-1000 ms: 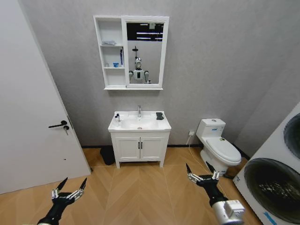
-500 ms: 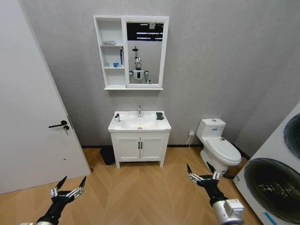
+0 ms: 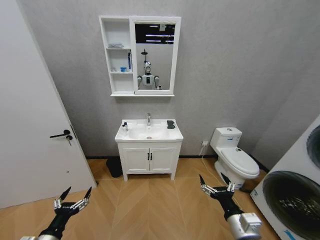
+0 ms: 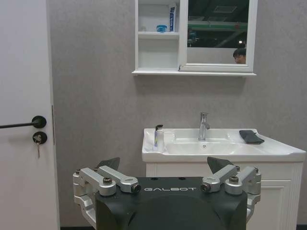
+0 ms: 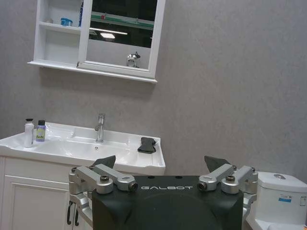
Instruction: Move facial cleanser and shampoo from washbasin to cabinet, then wipe washbasin with towel.
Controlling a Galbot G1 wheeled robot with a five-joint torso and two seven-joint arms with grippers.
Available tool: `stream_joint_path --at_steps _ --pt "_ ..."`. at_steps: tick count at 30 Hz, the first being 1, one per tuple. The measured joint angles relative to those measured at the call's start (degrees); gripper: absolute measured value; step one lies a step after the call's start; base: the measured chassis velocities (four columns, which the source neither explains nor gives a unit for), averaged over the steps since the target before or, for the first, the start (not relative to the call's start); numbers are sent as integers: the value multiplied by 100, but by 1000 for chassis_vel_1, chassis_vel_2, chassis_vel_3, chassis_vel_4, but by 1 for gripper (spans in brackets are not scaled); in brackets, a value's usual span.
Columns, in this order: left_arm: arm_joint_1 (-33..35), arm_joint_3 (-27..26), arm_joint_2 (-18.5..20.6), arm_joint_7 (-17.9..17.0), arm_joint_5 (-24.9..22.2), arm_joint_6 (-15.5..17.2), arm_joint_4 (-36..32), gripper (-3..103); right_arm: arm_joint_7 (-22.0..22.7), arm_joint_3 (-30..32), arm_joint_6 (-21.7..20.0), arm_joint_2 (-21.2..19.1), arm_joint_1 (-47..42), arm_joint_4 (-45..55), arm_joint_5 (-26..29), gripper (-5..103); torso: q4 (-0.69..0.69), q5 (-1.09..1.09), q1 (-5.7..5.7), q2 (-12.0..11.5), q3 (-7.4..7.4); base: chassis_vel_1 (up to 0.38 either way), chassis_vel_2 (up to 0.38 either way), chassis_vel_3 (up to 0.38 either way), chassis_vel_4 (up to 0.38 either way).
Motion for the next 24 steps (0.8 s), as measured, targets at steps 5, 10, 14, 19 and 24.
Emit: stream_joint_path --at_steps 5,10,14,19,24 --pt "3 -43 -42 21 -11 -20 -41 100 -2 17 40 -11 -29 1 0 100 0 0 3 -1 1 -216 229 243 -247" --pt "17 -45 -67 30 0 -41 -68 100 -4 17 64 -15 -50 3 9 100 0 -1 2 0 0 -259 277 278 -260" --pt "51 -37 -92 29 22 -115 -81 100 -4 15 91 -13 -80 3 13 100 0 -1 3 -2 1 -278 309 271 -278" --pt "51 -52 -125 27 44 -111 -109 100 -19 9 124 -16 -97 -30 13 100 0 1 5 -3 2 -271 275 265 -280" --pt "21 -55 -160 27 74 -56 -152 100 -25 10 137 -49 -72 -53 19 100 0 1 1 -1 0 -268 274 272 -257"
